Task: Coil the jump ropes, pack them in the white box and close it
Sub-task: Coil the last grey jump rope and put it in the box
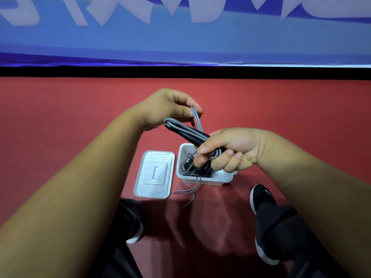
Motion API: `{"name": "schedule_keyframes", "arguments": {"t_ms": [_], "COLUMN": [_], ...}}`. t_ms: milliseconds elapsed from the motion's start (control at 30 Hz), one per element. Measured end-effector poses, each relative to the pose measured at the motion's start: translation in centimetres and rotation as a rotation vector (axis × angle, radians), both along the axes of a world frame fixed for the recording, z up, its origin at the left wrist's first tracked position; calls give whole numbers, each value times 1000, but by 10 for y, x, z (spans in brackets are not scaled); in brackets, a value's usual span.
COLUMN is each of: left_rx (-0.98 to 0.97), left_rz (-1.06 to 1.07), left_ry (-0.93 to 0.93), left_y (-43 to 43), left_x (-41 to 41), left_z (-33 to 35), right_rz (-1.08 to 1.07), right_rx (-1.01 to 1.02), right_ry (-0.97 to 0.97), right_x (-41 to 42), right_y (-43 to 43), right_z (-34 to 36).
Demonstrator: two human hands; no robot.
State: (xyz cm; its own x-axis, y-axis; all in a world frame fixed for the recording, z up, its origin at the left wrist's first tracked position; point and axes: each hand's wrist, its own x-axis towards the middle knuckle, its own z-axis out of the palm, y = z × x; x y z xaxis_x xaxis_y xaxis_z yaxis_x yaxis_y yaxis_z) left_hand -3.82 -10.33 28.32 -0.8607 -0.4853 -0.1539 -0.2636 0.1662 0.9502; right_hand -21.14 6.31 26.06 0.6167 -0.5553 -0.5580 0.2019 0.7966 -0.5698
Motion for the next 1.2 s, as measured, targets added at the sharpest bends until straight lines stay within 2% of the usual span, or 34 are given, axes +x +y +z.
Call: {"name": "schedule_keyframes", "arguments": {"t_ms": [100, 233, 467, 633, 900, 1067, 1133, 1200], "left_rx": [-3, -136, -281, -426, -428, -384, -300, -99], "left_rz": [-49, -97, -127, -167, -131, -95, -93, -53], "left_ry": [7, -43, -153, -286, -409, -486, -486, -394], "left_y": [3, 3, 4, 4, 1, 12, 15, 15], "left_x": [-1, 0, 3, 6, 7, -2, -3, -1], "left_z": [6, 14, 26, 35, 20, 10, 8, 6], "right_rz": [31, 2, -287, -500, -630, -709, -748, -793], "right_rx": [0, 13, 96, 104, -74, -57, -43, -30], "right_ry": [78, 179, 335, 342, 240, 174, 153, 128], "right_x": [3, 5, 2, -1, 1, 2, 0, -4], "right_y": [0, -2, -15, -22, -21, -24, -25, -26], "right_z": [-1, -6, -23, -24, -8, -5, -6, -7]}}
